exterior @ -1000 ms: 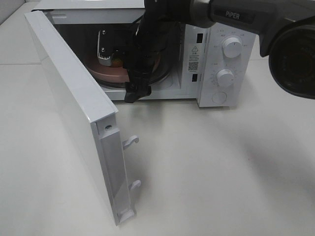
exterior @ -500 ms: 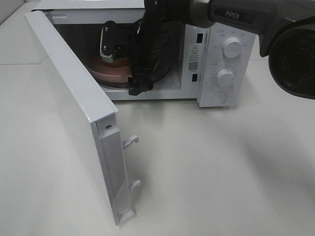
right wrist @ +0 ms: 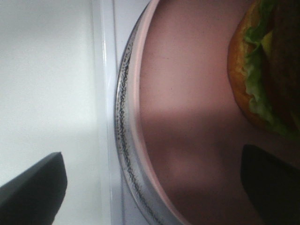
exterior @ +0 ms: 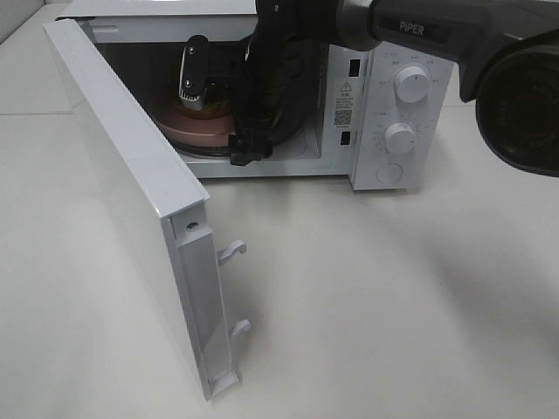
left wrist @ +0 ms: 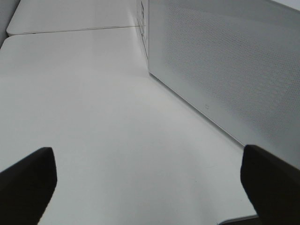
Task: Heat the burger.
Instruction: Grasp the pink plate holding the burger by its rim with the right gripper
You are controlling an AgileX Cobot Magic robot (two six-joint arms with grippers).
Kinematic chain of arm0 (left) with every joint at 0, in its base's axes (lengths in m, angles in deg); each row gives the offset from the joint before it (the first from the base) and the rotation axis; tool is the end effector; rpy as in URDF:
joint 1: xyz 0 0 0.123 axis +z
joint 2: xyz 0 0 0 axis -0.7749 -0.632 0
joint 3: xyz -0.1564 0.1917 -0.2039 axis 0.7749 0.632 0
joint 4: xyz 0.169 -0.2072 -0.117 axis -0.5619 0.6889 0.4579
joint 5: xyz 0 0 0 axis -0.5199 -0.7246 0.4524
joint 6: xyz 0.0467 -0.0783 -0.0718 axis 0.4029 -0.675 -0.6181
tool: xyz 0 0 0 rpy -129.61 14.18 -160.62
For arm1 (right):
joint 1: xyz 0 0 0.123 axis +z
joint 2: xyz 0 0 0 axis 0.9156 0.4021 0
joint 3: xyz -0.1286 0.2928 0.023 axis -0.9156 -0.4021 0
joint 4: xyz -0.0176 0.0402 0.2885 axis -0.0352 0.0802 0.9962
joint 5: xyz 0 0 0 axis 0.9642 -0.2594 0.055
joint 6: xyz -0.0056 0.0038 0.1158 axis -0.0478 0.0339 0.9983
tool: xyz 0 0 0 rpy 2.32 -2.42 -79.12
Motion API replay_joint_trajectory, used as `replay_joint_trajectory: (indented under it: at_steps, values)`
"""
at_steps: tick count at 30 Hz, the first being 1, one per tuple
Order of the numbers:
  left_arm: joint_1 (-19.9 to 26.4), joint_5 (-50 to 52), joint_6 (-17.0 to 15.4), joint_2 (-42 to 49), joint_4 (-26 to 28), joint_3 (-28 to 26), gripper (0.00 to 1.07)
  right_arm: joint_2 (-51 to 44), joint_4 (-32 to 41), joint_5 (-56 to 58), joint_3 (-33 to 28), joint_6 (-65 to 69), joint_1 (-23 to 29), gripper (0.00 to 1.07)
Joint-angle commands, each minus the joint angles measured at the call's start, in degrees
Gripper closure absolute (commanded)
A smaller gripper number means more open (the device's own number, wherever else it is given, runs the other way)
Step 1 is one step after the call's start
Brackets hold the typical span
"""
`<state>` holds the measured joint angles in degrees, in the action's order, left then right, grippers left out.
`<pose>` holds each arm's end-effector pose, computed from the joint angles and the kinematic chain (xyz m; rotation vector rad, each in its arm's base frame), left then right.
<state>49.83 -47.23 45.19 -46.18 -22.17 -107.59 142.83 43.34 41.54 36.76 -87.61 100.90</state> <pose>0.0156 -0.0150 0.2890 0.1729 2.0107 -0.0920 0.5100 0.3596 0.1649 -1.8542 1.7299 -0.0960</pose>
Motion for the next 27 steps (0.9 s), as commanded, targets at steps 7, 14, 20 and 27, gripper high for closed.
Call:
replay_joint_trajectory:
  at_steps: [7, 14, 20, 27]
  values:
    - [-0.2, 0.7, -0.3, 1.0, 0.3, 0.1, 0.04, 1.6, 0.3, -1.2, 0.3, -0.1, 0.1, 0.09]
    - [-0.2, 0.7, -0.3, 1.0, 0.3, 0.1, 0.04, 3.5, 1.1, -2.0, 0.3, -0.3, 0.1, 0.09]
    - [-0.2, 0.7, -0.3, 1.0, 0.3, 0.1, 0.04, 4.4, 2.1, -2.0, 0.3, -0.9, 0.1, 0.09]
    - [-0.2, 0.7, -0.3, 1.0, 0.3, 0.1, 0.04, 5.1, 2.5, -2.0, 0.3, -0.9, 0.1, 0.09]
